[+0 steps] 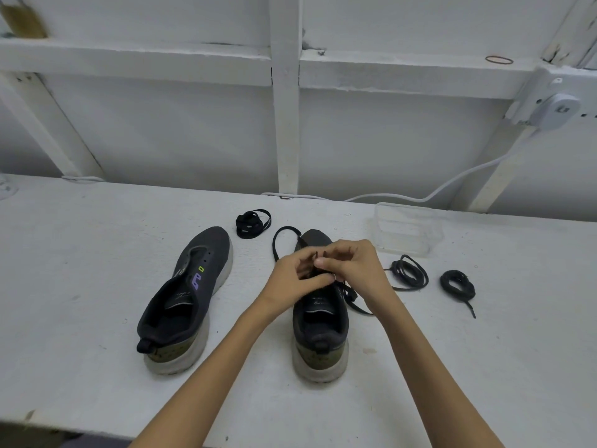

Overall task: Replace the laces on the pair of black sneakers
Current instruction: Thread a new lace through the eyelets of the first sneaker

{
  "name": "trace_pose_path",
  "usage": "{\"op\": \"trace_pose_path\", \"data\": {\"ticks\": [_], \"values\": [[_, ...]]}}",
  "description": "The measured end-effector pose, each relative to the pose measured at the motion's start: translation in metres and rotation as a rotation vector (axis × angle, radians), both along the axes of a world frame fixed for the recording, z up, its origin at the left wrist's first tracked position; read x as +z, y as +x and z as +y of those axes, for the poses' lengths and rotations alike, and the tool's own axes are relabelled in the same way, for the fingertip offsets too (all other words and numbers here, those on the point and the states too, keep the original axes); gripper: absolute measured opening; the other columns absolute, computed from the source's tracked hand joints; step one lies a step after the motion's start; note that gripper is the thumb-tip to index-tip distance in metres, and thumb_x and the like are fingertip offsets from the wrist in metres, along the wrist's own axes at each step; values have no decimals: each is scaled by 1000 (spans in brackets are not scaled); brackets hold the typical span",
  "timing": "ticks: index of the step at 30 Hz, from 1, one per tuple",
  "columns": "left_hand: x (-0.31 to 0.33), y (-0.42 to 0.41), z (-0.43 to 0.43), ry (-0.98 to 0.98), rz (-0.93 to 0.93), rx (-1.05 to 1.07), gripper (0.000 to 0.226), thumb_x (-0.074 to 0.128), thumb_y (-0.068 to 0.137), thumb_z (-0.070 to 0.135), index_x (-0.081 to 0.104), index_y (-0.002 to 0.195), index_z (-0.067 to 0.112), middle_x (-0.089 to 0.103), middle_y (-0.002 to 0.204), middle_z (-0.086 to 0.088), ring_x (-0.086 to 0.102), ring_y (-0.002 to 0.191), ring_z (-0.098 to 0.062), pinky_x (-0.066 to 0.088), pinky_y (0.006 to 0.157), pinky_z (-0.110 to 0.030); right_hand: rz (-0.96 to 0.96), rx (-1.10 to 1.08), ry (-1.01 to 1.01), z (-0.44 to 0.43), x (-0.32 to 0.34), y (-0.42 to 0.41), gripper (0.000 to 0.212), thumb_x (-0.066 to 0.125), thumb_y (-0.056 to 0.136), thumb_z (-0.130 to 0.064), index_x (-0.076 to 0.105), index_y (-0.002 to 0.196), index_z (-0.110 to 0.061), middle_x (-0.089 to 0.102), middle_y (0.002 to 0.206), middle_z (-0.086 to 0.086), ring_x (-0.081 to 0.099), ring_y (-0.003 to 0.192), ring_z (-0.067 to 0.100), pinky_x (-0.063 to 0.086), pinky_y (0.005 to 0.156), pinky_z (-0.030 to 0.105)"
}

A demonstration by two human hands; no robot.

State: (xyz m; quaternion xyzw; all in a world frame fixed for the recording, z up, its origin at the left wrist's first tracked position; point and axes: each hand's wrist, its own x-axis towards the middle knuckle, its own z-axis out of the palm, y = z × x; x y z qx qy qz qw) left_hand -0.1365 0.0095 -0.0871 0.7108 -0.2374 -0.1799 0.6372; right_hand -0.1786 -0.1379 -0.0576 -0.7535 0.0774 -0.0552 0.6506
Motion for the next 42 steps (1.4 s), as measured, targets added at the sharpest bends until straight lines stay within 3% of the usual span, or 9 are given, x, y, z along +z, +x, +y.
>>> {"op": "trace_pose_path", "data": {"ticks": [5, 14, 19, 21, 25, 28, 32, 35, 42], "values": [[-7, 3, -5, 78, -83, 24, 21, 77, 77, 30, 68, 94, 21, 73, 89, -7, 70, 91, -26, 54, 91, -46, 17, 31, 12, -9, 6, 9, 17, 72, 80, 6, 70, 71, -9, 61, 55, 4, 48, 41, 12, 38, 43, 20], [-10, 3, -6, 69, -35, 43, 13, 75, 84, 16, 73, 96, 18, 74, 89, 4, 70, 90, -11, 54, 85, -24, -193, -93, 235, -18, 74, 64, 15, 65, 84, 11, 65, 75, -1, 61, 59, 2, 51, 41, 11, 42, 42, 19], [-9, 4, -7, 71, -9, 51, 15, 73, 85, 17, 73, 100, 15, 75, 90, 3, 70, 90, -10, 53, 86, -21, -341, -222, 590, -30, 95, 98, 9, 65, 88, 6, 65, 83, -2, 61, 65, 1, 52, 46, 9, 44, 48, 17], [-9, 5, -7, 61, 17, 50, 14, 70, 89, 17, 72, 102, 12, 75, 87, 2, 71, 89, -10, 53, 85, -19, -290, -223, 517, -31, 83, 101, 8, 64, 89, 5, 65, 95, 1, 64, 76, 4, 59, 53, 11, 51, 55, 18], [-12, 6, -8, 36, 40, 62, 22, 64, 93, 15, 66, 98, -6, 75, 85, 5, 71, 86, -11, 51, 81, -17, -77, -257, 105, -45, 55, 86, 50, 71, 84, 5, 51, 129, -2, 56, 103, 10, 66, 68, 17, 55, 56, 22], [-13, 6, -9, 21, 62, 63, 27, 64, 93, 14, 58, 88, -12, 76, 89, 2, 71, 84, -13, 53, 81, -19, 63, -137, -114, -55, 41, 56, 28, 77, 83, -17, 67, 104, 0, 62, 82, 8, 59, 54, 13, 46, 45, 21], [-12, 8, -10, 44, 48, 45, 18, 64, 93, 15, 62, 85, -1, 76, 88, -7, 72, 84, -14, 54, 85, -24, 380, 194, -285, -43, 21, 23, 38, 73, 84, -41, 73, 74, -4, 62, 66, 4, 52, 49, 12, 33, 44, 19], [-10, 8, -10, 38, 34, 40, 13, 64, 93, 15, 70, 102, 8, 75, 86, -8, 71, 83, -14, 54, 88, -24, 291, 114, -170, -27, 10, 19, 28, 76, 84, -32, 74, 70, -8, 57, 57, 5, 43, 47, 12, 28, 45, 22], [-11, 9, -9, 86, 3, 48, 9, 71, 87, 19, 71, 96, 17, 74, 85, -4, 70, 83, -19, 54, 87, -33, 137, 37, -7, -16, 14, 28, 21, 73, 82, -2, 62, 64, -3, 53, 52, 11, 48, 47, 20, 37, 46, 23]]}}
